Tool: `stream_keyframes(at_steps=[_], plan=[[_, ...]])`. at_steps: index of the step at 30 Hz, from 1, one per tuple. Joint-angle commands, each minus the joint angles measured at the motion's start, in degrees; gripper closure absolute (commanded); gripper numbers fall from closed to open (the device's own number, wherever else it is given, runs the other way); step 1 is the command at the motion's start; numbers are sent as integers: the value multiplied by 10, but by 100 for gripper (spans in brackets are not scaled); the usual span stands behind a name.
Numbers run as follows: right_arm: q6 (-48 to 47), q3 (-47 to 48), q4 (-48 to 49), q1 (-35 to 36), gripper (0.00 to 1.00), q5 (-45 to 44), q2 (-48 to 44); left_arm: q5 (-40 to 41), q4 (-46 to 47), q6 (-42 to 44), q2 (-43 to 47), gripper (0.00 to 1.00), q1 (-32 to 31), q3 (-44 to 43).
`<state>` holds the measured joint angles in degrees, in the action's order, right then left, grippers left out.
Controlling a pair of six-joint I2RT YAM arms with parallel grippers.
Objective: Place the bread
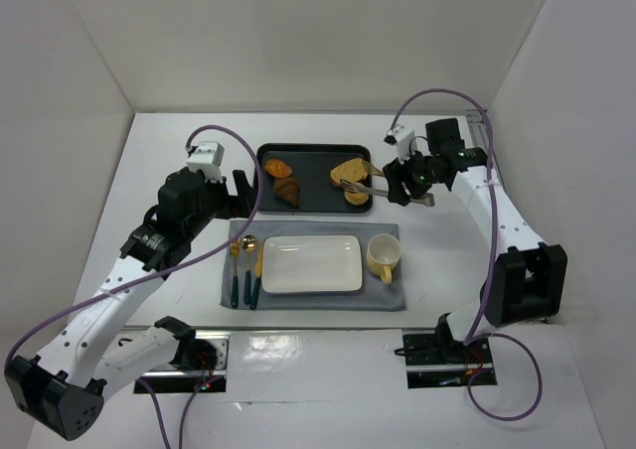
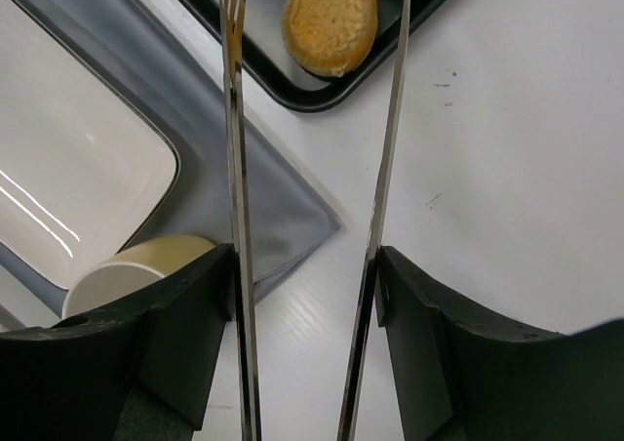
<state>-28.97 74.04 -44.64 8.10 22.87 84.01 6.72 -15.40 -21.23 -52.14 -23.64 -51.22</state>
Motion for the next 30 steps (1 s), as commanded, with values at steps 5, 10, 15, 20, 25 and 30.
stream_keyframes(at_steps=[5, 10, 15, 20, 25, 30], plan=[[-3, -33, 7, -1, 34, 15, -15, -1, 21, 2, 18, 2, 3, 1], [2, -55, 27, -1, 34, 20, -3, -1, 21, 2, 18, 2, 3, 1], [8, -65, 49, 4, 34, 20, 8, -1, 21, 2, 18, 2, 3, 1], [8, -65, 61, 4, 35, 20, 19, -1, 21, 2, 18, 2, 3, 1], [13, -59, 67, 4, 35, 20, 19, -1, 21, 2, 18, 2, 3, 1], [13, -59, 72, 4, 35, 1, 13, -1, 21, 2, 18, 2, 3, 1]])
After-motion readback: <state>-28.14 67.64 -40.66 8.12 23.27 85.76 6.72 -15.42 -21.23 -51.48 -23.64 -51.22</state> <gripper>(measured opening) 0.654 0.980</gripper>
